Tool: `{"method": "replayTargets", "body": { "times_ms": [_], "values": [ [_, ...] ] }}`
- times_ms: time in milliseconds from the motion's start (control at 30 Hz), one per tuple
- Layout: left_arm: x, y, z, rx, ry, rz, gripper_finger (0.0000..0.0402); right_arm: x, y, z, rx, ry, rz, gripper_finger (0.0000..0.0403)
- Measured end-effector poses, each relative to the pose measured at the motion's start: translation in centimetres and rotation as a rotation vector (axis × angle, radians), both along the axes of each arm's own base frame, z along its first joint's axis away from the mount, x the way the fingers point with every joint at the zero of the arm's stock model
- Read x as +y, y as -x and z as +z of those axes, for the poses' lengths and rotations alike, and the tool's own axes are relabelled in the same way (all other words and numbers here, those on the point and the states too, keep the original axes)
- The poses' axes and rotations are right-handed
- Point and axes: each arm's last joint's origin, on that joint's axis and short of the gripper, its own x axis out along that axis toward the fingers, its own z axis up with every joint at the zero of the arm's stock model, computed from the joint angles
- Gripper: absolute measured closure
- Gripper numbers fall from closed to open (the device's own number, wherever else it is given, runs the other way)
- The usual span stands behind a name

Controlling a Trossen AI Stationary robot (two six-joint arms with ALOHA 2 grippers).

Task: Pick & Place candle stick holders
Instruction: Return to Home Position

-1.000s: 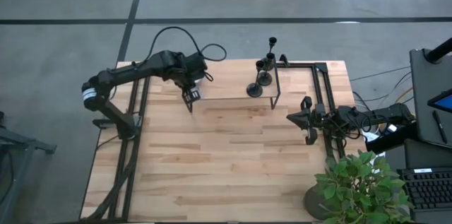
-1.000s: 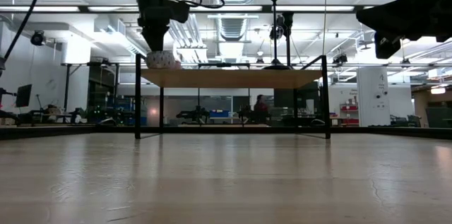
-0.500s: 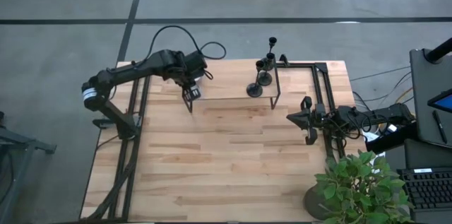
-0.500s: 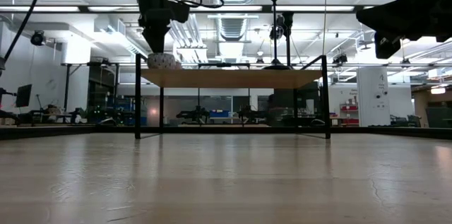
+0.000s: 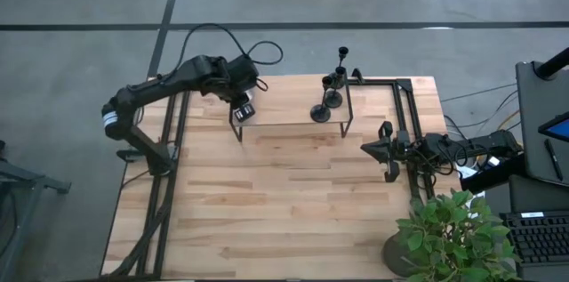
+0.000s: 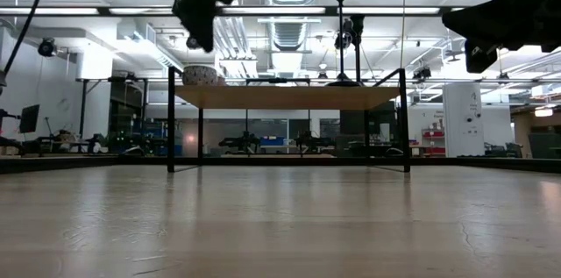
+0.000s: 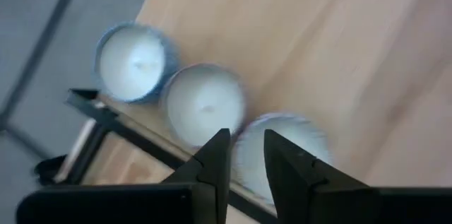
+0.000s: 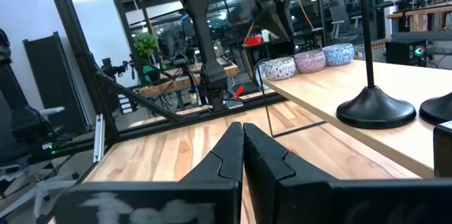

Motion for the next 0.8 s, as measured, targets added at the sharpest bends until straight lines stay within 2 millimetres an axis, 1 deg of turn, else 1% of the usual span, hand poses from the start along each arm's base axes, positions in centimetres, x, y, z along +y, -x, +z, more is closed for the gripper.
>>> {"method": "replayTargets", "body": {
  "times_ms": [100,200,300,367,467,567,667,800],
  "values": [
    [-1.1,0.3,1.8,-0.159,0.048,-0.037,0.034,0.0,0.0,0.0,0.0,0.0,0.0,0.0394],
    [-3.1,0.6,3.2,-0.358,0.091,-0.134,0.0386,0.0,0.0,0.0,0.0,0.0,0.0,0.0394],
    [-5.6,1.0,3.8,-0.544,0.097,-0.221,0.0396,0.0,0.0,0.0,0.0,0.0,0.0,0.0394],
    [-7.4,1.9,3.5,-0.64,0.086,-0.263,0.04,0.0,0.0,0.0,0.0,0.0,0.0,0.0394],
    [-9.7,3.4,2.3,-0.795,0.082,-0.309,0.04,0.0,0.0,0.0,0.0,0.0,0.0,0.0394],
    [-11.4,5.4,-0.1,-0.872,0.062,-0.344,0.04,0.0,0.0,0.0,0.0,0.0,0.0,0.0394],
    [-11.9,7.5,-2.6,-0.888,0.057,-0.346,0.04,0.0,0.0,0.0,0.0,0.0,0.0,0.0394],
    [-11.9,9.9,-5.3,-0.903,0.09,-0.312,0.0401,0.0,0.0,0.0,0.0,0.0,0.0,0.0394]
  ]
}}
